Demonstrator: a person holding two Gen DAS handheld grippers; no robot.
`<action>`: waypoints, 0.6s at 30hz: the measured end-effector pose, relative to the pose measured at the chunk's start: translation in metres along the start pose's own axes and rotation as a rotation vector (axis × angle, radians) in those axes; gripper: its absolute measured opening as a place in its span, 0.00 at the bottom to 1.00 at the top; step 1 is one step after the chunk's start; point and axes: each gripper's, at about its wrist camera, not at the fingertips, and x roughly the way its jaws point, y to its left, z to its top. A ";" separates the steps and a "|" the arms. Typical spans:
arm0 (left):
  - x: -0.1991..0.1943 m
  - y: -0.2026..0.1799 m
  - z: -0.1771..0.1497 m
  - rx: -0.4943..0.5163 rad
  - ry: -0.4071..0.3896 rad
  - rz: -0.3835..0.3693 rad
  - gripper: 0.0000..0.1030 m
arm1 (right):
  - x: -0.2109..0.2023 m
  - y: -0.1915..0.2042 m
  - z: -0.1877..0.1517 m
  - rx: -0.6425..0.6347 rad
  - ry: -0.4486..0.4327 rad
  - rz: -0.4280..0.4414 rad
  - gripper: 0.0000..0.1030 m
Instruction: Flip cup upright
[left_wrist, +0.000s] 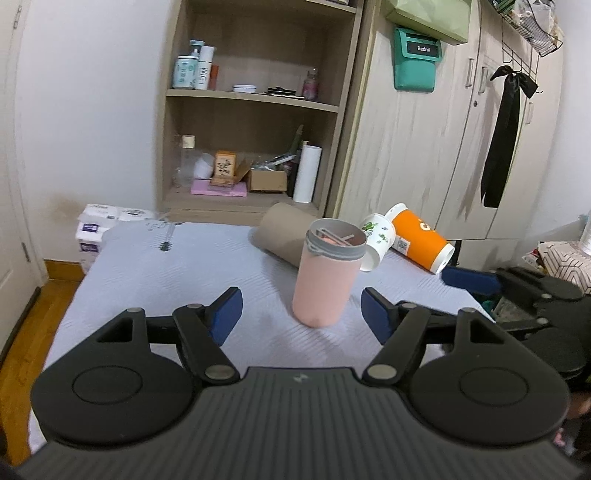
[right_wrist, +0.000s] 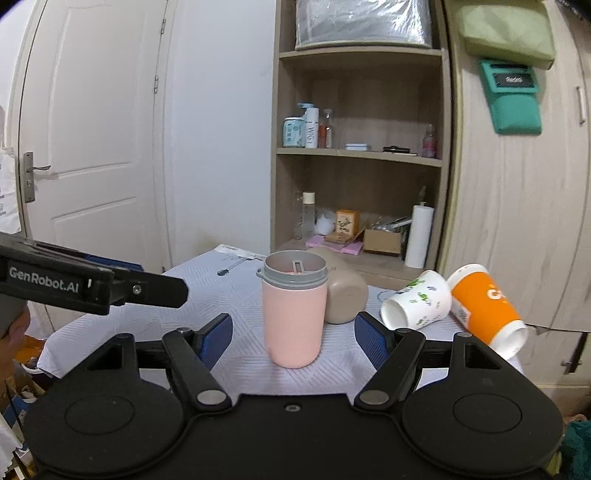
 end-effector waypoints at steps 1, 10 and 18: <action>-0.003 -0.001 0.000 0.001 -0.002 0.005 0.68 | -0.004 0.001 0.000 0.000 -0.001 -0.008 0.75; -0.027 -0.008 -0.007 0.021 -0.003 0.045 0.69 | -0.032 0.001 0.003 0.034 0.000 -0.068 0.77; -0.041 -0.016 -0.010 0.052 0.008 0.065 0.71 | -0.048 -0.004 0.003 0.027 -0.014 -0.123 0.77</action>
